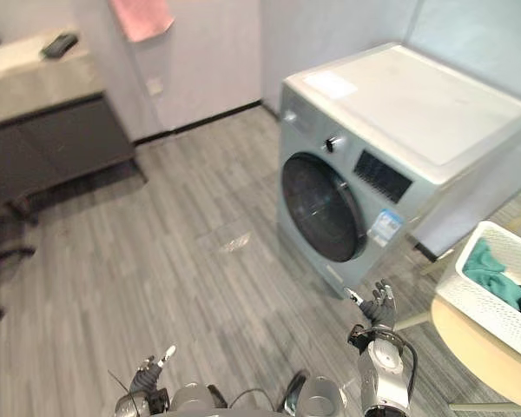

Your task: Pick up the laundry basket with both hands and put the clothes into the washing machine.

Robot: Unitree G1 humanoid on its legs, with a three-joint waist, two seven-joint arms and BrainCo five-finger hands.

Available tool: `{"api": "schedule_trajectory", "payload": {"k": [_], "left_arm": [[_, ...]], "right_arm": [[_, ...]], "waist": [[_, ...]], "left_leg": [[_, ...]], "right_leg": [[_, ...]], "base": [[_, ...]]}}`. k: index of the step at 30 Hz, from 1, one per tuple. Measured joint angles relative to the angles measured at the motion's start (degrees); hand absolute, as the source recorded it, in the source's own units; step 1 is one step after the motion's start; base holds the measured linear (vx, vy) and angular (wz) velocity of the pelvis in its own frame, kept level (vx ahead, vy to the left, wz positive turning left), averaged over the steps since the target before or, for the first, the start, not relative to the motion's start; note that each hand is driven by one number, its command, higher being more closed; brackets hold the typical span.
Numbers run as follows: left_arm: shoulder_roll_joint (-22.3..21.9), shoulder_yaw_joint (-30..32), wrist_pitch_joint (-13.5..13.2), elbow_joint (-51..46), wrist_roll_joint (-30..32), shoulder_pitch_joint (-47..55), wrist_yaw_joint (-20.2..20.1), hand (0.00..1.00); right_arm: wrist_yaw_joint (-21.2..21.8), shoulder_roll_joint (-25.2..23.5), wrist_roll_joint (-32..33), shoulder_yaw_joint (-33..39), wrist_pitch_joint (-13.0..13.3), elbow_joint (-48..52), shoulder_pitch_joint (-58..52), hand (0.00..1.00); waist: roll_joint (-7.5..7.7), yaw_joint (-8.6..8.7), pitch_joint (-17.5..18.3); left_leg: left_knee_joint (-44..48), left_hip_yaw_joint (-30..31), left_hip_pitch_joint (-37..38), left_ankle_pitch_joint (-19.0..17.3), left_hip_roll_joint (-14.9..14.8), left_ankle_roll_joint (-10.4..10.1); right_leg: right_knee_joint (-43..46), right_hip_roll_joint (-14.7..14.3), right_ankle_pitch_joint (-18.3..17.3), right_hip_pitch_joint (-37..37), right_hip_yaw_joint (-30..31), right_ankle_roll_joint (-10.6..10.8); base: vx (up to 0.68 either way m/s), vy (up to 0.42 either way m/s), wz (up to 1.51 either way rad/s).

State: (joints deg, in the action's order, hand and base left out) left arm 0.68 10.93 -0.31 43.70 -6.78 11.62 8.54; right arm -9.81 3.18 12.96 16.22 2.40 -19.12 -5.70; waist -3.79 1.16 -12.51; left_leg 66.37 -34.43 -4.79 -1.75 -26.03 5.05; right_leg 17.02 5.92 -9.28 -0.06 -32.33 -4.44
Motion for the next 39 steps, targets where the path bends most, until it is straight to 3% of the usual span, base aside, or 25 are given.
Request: {"api": "schedule_trajectory", "payload": {"k": [2, 4, 6, 8, 9, 10, 11, 12, 13, 15, 17, 19, 21, 24, 27, 30, 34, 39], "left_arm": [[0.0, 1.2, 0.0, 0.1, -0.4, -0.6, 0.2, 0.00], [-0.2, 3.0, -0.1, 0.1, -0.5, -0.3, 0.2, 0.00], [-0.1, 3.2, -0.2, -0.4, -0.6, 0.5, 0.2, 0.00], [-0.1, 3.2, -0.2, -0.7, -0.4, 1.0, 0.2, 0.00], [-0.5, 3.2, -0.3, -0.7, -0.4, 1.5, 0.2, 0.00], [-1.1, 3.2, -0.3, -0.7, -0.4, 2.1, 0.2, 0.00], [-2.9, 3.5, -0.3, 0.2, -0.3, 3.0, 0.3, 0.00], [-2.7, 3.7, -0.4, 0.6, -0.3, 2.9, 0.2, 0.00], [-2.4, 4.1, -0.8, 0.5, -0.3, 2.8, 0.2, 0.00], [-1.0, 5.0, -1.0, 0.7, -0.3, 2.3, 0.3, 0.00], [-0.7, 4.9, -1.2, 0.7, -0.3, 2.2, 0.4, 0.00], [-0.8, 4.6, -1.2, 0.6, -0.2, 2.4, 0.4, 0.00], [-0.8, 2.4, -1.3, -1.6, 0.1, 1.4, 0.5, 0.00], [0.0, -0.2, -2.8, -4.7, 0.3, -1.5, 0.8, 0.00], [0.3, -0.9, -3.6, -6.1, 0.4, -2.9, 1.8, 0.00], [0.1, -3.9, -4.1, -6.1, 0.2, -5.6, 2.0, 0.00], [0.0, -4.1, -4.0, -6.2, -0.5, -5.5, 2.9, 0.00], [0.0, -3.2, -4.1, -6.2, -2.6, -5.7, 4.2, 0.00]], "right_arm": [[0.0, -0.4, 0.0, 2.1, -0.1, 0.0, -0.5, 0.00], [0.0, -0.4, -0.1, 2.3, -0.3, 0.0, -1.1, 0.00], [0.0, -0.3, -0.2, 1.4, -0.3, 0.0, -0.7, 0.00], [0.1, 0.6, -1.6, -0.7, -0.3, -0.1, -0.2, 0.00], [0.2, 1.6, -2.4, -1.8, -0.3, 0.0, -0.2, 0.00], [0.2, 2.3, -2.6, -2.2, -0.3, 0.3, -0.2, 0.00], [0.2, 4.0, -3.6, -3.1, -0.2, 0.2, 0.7, 0.00], [0.1, 3.2, -4.1, -4.1, -0.5, -0.1, 0.9, 0.00], [0.2, 2.8, -4.7, -5.1, -0.4, -0.1, 1.0, 0.00], [1.2, 2.5, -6.8, -8.3, -0.4, 0.0, 2.0, 0.00], [1.5, 2.4, -9.3, -10.4, -0.5, -0.1, 4.0, 0.00], [2.4, 2.4, -12.6, -14.5, -0.4, -1.5, 9.2, 0.00], [2.4, 3.2, -16.0, -18.8, -0.5, -7.8, 17.2, 0.00], [2.1, 5.8, -20.9, -19.2, -1.3, -11.2, 21.2, 0.00], [0.7, 9.3, -23.9, -19.1, -2.0, -11.8, 24.0, 0.00], [-1.8, 15.5, -24.9, -18.2, -3.1, -15.7, 32.4, 0.00], [-2.9, 16.3, -26.7, -17.8, -5.4, -18.6, 38.8, 0.00], [-5.1, 16.2, -28.5, -17.0, -7.9, -20.9, 43.9, 0.00]], "waist": [[1.08, -0.10, -0.2], [1.55, -0.37, -0.4], [1.66, -0.55, -0.5], [1.57, -0.61, -0.5], [0.82, -0.68, -0.4], [-0.45, -0.76, 0.0], [-4.18, -1.15, 0.3], [-2.29, -1.36, 0.3], [-1.18, -1.28, 0.2], [1.28, -1.65, 0.2], [1.41, -2.19, 0.2], [0.88, -2.26, 0.0], [-0.94, -2.55, -0.2], [-2.11, -3.74, -0.9], [-2.74, -3.68, -1.8], [-3.34, -3.44, -5.2], [-3.51, -3.94, -9.1], [-4.25, -5.22, -11.0]], "left_leg": [[0.3, 0.5, -2.6, -5.0, -0.9, -1.7], [-4.6, 2.3, -4.7, -7.0, -1.0, -3.2], [-14.9, 6.2, -6.1, -8.2, 0.8, -5.2], [-30.6, 14.1, -7.7, -7.6, 5.8, -6.8], [-41.2, 19.4, -6.7, -5.5, 8.4, -9.4], [-46.5, 22.1, -6.1, -4.4, 9.1, -11.1], [-50.6, 26.8, -4.8, 1.2, 9.5, -14.1], [-48.6, 25.2, -4.7, -1.4, 11.3, -13.3], [-47.6, 24.6, -4.8, -2.4, 12.4, -12.7], [-41.6, 22.9, -6.1, -7.8, 15.2, -11.0], [-38.2, 20.6, -6.1, -10.7, 15.1, -10.5], [-35.9, 16.5, -5.3, -13.0, 14.6, -9.2], [-36.1, 13.5, -4.8, -13.1, 13.6, -8.7], [-36.4, 13.0, -3.8, -13.1, 13.2, -8.7], [-37.6, 14.0, -3.6, -13.1, 13.2, -8.7], [-40.2, 17.1, -6.8, -9.2, 14.0, -8.5], [-42.1, 18.3, -8.2, -6.0, 13.8, -9.2], [-43.9, 18.3, -9.7, -5.3, 13.2, -9.5]], "right_leg": [[-2.5, 0.1, 0.6, 1.5, 4.1, 0.9], [-5.2, 0.4, 1.7, 3.7, 7.9, 2.6], [-6.7, 1.4, 2.2, 5.2, 12.2, 3.6], [-7.7, 3.7, 2.2, 5.7, 16.8, 6.5], [-7.6, 4.7, 1.6, 5.3, 18.9, 8.6], [-7.6, 4.5, 1.2, 5.1, 20.3, 9.8], [-7.3, 3.9, 0.9, 5.1, 23.7, 13.2], [-6.9, 6.0, 0.8, 5.0, 24.7, 14.2], [-6.4, 7.0, 0.7, 4.5, 24.7, 14.3], [-6.5, 10.3, 0.1, 4.4, 25.6, 15.4], [-6.8, 11.3, 1.1, 4.1, 27.0, 17.0], [-6.6, 12.6, 2.5, 2.3, 28.9, 18.2], [-6.3, 13.2, 6.8, -1.0, 23.6, 16.6], [-7.2, 13.4, 9.0, -0.6, 19.5, 15.5], [-7.3, 13.2, 9.0, -0.1, 16.4, 15.6], [-7.0, 13.3, 9.0, -1.8, 11.3, 15.6], [-6.1, 12.6, 9.0, -3.3, 8.6, 15.5], [-6.1, 12.2, 9.0, -5.9, 8.1, 15.5]], "base": [[0.39, 0.026, -1.15], [0.31, 0.104, -1.15], [0.26, 0.210, -1.08], [0.25, 0.383, -1.11], [0.19, 0.416, -0.96], [0.26, 0.621, -1.29], [0.24, 0.534, -1.11], [0.26, 0.500, -0.93], [0.17, 0.261, -0.42], [0.18, 0.302, -0.32], [0.19, 0.318, -0.62], [0.19, 0.268, -1.03], [0.13, 0.150, -0.98], [0.09, 0.045, -0.39], [0.07, -0.042, 0.08], [0.01, -0.122, 0.40], [-0.07, -0.103, 0.14], [-0.11, -0.057, -0.05]]}}
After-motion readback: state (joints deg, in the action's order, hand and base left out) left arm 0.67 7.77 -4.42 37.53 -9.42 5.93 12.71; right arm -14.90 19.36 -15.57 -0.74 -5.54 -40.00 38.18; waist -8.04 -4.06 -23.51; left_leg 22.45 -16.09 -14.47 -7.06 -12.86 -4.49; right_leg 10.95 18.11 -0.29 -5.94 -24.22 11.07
